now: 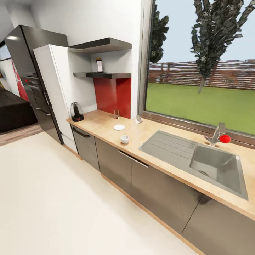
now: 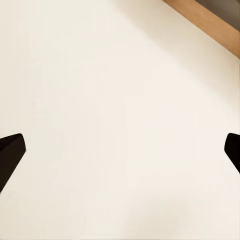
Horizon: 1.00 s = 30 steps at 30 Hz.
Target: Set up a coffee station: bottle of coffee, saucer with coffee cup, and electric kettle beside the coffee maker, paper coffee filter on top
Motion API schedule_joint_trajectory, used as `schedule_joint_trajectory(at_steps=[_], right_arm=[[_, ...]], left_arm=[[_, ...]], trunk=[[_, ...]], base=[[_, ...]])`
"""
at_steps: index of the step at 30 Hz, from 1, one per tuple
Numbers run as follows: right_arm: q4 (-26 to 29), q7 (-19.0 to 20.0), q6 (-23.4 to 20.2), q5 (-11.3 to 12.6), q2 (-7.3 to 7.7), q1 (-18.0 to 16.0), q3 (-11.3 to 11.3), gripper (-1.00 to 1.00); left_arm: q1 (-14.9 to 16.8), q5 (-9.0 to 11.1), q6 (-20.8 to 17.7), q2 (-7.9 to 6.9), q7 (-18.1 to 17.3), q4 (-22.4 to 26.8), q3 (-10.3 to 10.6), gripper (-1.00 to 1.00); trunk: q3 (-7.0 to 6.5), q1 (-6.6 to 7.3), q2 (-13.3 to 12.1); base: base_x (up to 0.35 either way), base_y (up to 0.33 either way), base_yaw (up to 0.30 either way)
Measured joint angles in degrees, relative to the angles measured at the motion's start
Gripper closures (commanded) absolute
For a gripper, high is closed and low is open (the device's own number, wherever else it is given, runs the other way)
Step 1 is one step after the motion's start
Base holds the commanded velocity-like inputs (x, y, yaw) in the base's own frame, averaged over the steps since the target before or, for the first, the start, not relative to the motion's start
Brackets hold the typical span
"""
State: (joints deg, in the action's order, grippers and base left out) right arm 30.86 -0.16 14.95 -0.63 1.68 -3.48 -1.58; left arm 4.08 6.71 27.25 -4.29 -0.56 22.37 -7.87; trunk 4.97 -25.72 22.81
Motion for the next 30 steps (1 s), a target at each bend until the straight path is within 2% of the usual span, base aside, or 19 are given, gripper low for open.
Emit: schedule_joint_trajectory(at_steps=[13, 30], right_arm=[[0.0, 0.0, 0.0, 0.0, 0.0, 0.0, 0.0, -1.0], [0.0, 0.0, -0.03, 0.0, 0.0, 0.0, 0.0, -1.0]], left_arm=[[0.0, 0.0, -0.07, 0.0, 0.0, 0.0, 0.0, -1.0], [0.0, -0.02, -0.08, 0.0, 0.0, 0.0, -0.01, -1.0]], trunk=[[0.0, 0.0, 0.0], [0.0, 0.0, 0.0]], base=[[0.322, 0.129, 0.002], [0.291, 0.222, 0.0]])
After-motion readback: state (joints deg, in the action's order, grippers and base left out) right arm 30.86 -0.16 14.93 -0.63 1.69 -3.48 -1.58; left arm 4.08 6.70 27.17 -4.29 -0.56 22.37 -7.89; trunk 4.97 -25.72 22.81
